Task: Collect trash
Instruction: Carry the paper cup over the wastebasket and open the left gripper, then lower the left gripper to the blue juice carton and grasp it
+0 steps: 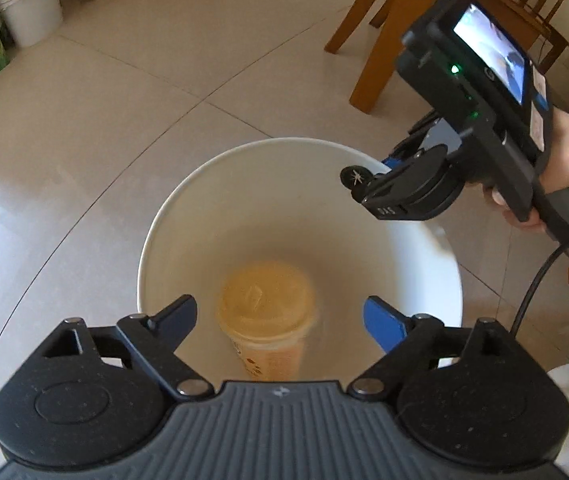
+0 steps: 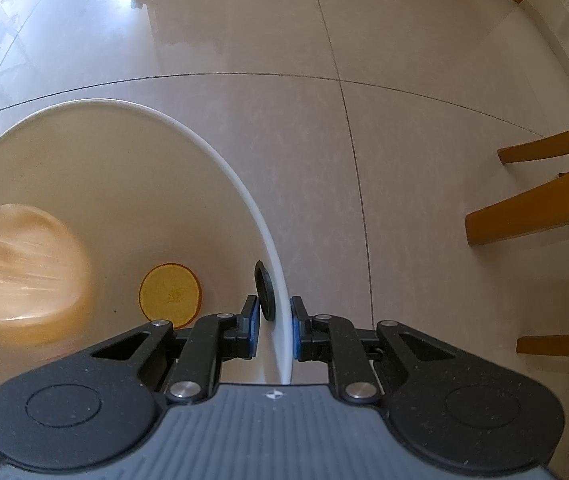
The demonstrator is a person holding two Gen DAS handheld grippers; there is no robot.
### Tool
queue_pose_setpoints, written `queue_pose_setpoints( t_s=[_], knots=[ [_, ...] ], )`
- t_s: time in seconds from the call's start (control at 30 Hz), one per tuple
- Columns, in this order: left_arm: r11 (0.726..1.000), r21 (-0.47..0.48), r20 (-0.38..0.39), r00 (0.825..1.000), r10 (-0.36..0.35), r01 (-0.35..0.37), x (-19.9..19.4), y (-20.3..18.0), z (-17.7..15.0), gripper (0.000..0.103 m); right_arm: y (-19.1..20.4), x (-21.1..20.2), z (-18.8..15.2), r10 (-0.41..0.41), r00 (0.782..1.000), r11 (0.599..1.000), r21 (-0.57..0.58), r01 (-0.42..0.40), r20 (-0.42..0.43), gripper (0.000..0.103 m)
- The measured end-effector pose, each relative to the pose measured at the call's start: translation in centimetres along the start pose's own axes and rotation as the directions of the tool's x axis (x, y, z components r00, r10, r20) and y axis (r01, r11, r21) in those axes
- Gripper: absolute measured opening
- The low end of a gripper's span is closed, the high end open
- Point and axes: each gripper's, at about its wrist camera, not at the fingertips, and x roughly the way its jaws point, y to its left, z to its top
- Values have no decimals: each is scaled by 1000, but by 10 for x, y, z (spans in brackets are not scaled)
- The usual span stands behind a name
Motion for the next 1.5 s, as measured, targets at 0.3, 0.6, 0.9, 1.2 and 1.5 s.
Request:
queue_pose_setpoints(
  t_s=[0.3,0.6,0.9,1.2,1.5],
  knots=[
    [998,-25,76,995,63,-61,-21,3,1,94,1,-3,-5,-8,1000,1000,19,7,18,19],
    [979,-140,105,981,163,-148,-36,25,-38,95,0,-2,-5,-13,1000,999,35,12,28,19],
    [922,-288,29,960,277,-257,-36,70,-90,95,-7,-4,-10,11,998,997,71,-15,57,19],
    [751,-580,-123,945,303,-316,2,106,-175,95,3,-6,-16,-20,997,998,56,16,71,20],
    [477,-772,-315,904,288,-421,73,99,-249,91,9,-8,-15,-32,997,999,39,30,68,21]
  ],
)
